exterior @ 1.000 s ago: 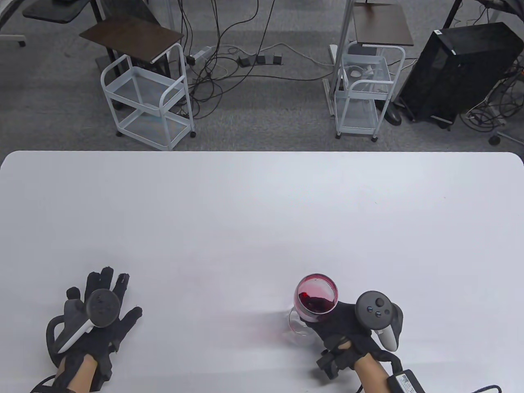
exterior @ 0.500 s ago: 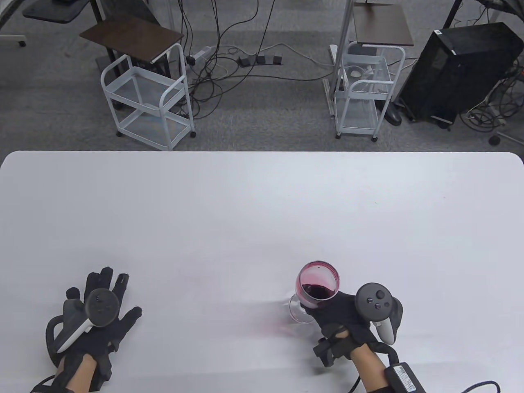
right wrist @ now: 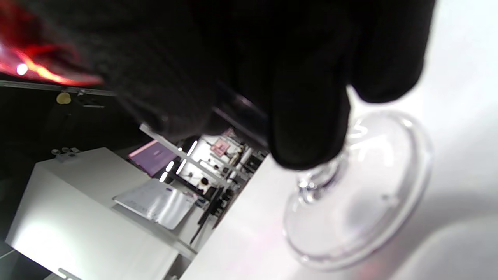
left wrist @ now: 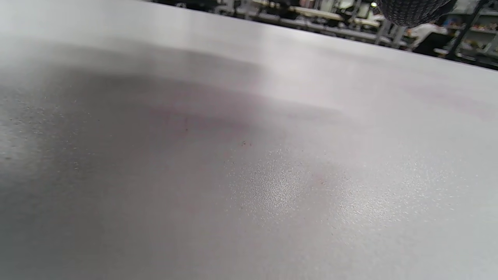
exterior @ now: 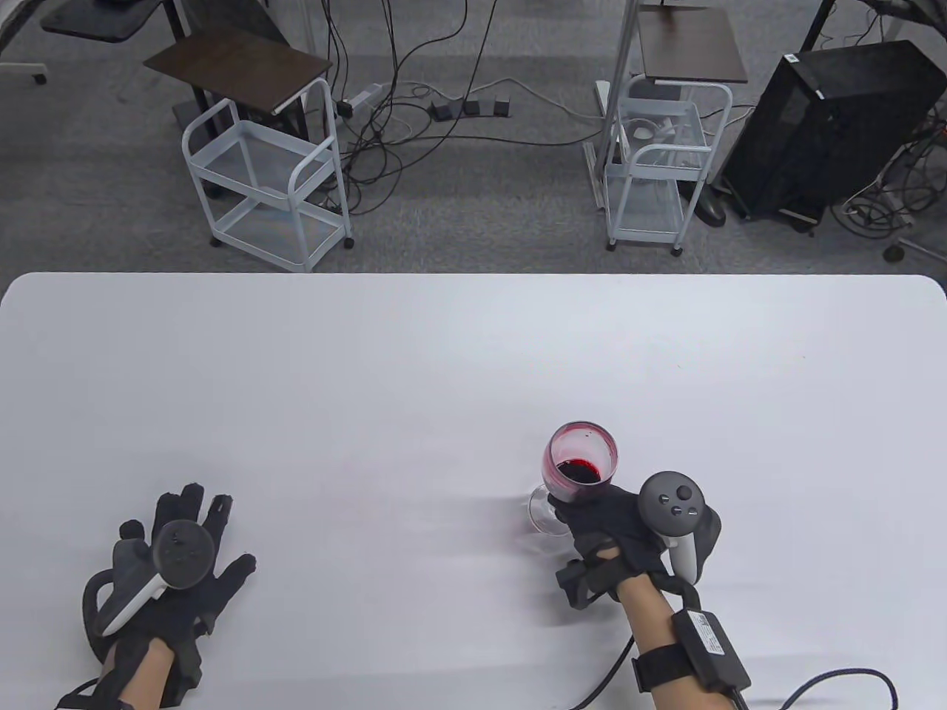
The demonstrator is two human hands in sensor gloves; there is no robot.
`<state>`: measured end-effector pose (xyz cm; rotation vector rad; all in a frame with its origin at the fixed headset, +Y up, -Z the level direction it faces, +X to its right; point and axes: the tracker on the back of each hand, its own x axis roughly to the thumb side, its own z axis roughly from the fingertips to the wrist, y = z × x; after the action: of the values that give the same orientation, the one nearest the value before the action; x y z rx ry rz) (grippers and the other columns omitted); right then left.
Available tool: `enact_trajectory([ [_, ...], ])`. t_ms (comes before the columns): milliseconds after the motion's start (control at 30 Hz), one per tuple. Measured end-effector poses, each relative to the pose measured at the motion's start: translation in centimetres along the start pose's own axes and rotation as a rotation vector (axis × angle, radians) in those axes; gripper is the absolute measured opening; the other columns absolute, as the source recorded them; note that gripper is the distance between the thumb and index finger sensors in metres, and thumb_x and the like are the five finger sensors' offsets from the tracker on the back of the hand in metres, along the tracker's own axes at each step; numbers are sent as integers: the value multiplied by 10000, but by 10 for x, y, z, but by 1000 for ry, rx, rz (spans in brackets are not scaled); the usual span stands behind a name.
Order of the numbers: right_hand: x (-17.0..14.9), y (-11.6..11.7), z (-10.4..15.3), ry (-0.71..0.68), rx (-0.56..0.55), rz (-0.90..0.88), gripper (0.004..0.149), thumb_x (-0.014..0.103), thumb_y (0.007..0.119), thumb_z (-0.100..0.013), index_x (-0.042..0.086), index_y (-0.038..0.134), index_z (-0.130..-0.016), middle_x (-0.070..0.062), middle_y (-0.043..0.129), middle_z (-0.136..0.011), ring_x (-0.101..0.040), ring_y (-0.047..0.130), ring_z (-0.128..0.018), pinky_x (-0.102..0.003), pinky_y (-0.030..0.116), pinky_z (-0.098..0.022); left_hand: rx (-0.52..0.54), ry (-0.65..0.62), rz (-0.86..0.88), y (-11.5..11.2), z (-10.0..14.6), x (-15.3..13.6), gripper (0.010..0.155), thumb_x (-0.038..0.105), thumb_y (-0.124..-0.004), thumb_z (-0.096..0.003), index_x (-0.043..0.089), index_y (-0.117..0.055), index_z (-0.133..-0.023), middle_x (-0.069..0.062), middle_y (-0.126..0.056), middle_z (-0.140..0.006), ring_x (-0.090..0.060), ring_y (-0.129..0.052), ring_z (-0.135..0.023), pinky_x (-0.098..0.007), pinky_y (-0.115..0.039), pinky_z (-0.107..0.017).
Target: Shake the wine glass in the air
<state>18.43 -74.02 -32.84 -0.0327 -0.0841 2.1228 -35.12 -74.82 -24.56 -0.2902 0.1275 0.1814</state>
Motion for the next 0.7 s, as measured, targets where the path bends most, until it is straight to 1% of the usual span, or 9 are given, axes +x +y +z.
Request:
enact_trajectory([
  [267,-6,11,-7,32,25,34,427,362,963,-350,207,934,-747,-53,1041,-747,-259,1097,-464,-510,820,-505,-6,2,0,1,-1,-1,851,729,-645,-471,436,-202,-1137,92,8,-1218,-245,-17,-1187,-578,9,-743],
  [700,-15,16,-7,67,42,27,428,364,962,-349,209,932,-747,-52,1042,-747,-253,1099,-469,-508,820,-509,-11,-2,1,1,-2,-1,853,730,-645,-470,437,-201,-1137,92,10,-1218,-244,-18,-1188,-578,8,-744],
])
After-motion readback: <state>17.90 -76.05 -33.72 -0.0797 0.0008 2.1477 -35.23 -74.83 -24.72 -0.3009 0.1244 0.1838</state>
